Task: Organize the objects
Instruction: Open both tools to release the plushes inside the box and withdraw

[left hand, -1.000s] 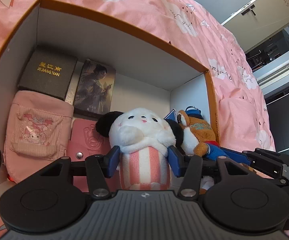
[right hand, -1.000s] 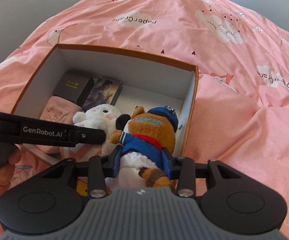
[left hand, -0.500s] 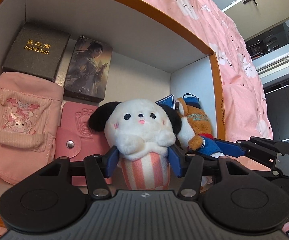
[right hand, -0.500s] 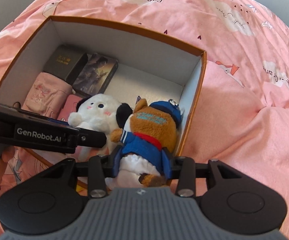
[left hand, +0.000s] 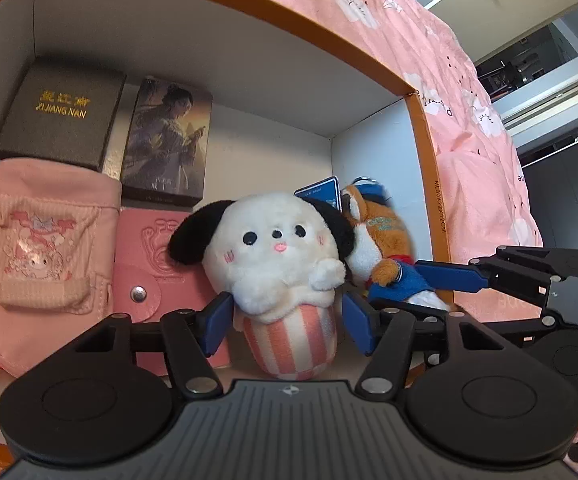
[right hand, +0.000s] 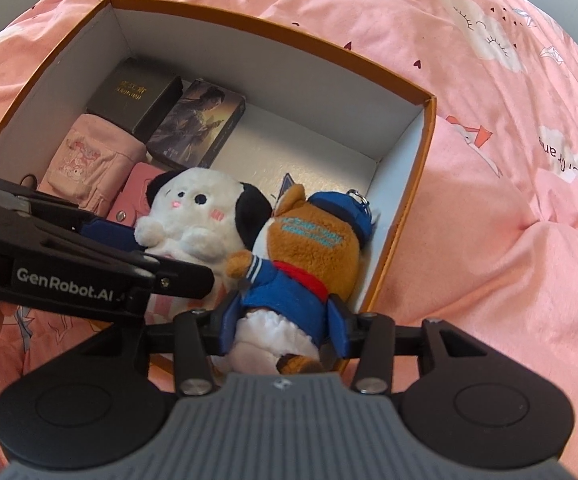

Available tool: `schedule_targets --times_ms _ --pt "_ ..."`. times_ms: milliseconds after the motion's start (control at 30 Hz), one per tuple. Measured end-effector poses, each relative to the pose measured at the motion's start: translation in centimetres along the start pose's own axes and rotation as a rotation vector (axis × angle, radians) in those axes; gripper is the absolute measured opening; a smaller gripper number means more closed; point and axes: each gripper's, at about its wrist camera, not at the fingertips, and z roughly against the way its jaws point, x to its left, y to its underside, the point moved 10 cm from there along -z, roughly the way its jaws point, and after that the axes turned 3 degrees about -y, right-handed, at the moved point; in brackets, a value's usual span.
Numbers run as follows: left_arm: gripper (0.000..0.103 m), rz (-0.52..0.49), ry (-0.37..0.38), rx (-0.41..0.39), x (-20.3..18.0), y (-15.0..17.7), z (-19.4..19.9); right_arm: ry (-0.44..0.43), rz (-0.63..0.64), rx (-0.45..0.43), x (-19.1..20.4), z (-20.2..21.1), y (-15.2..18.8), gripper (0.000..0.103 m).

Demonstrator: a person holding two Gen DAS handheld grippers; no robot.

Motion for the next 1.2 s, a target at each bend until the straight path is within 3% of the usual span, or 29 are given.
schedule_targets --times_ms 133,233,367,500,667,933,1200 --pt "0.071 -0.026 -0.017 -0.007 0.1 -0.1 0.6 -0.001 0.012 0.001 -0.1 0.3 0.1 0.048" --pt "0.064 -0.064 -0.054 -0.031 0.1 -0.4 1.3 -0.006 0.014 -0.007 -0.2 0.9 0.1 0.047" --pt "0.048 -0.092 -0.062 -0.084 0.3 -1.3 2.7 -0.003 0.039 -0.033 -0.1 1.5 -0.4 0.036" --pt "0.046 -0.095 -0.095 -0.131 0.8 -2.6 3.2 0.002 0.049 -0.055 -0.3 1.8 -1.1 0.03" --pt "0.036 -0.112 -0.121 -0.097 1.4 -2.8 1.7 -0.048 0.014 -0.041 -0.2 1.0 -1.5 0.029" --pt "0.025 -0.125 -0.082 -0.07 0.6 -2.2 0.6 -0.044 0.03 0.016 0.9 -1.1 -0.4 0.002" --pt "0.025 -0.17 -0.104 -0.069 0.1 -1.8 0.2 -0.05 0.022 0.048 1.9 -2.6 0.4 0.001"
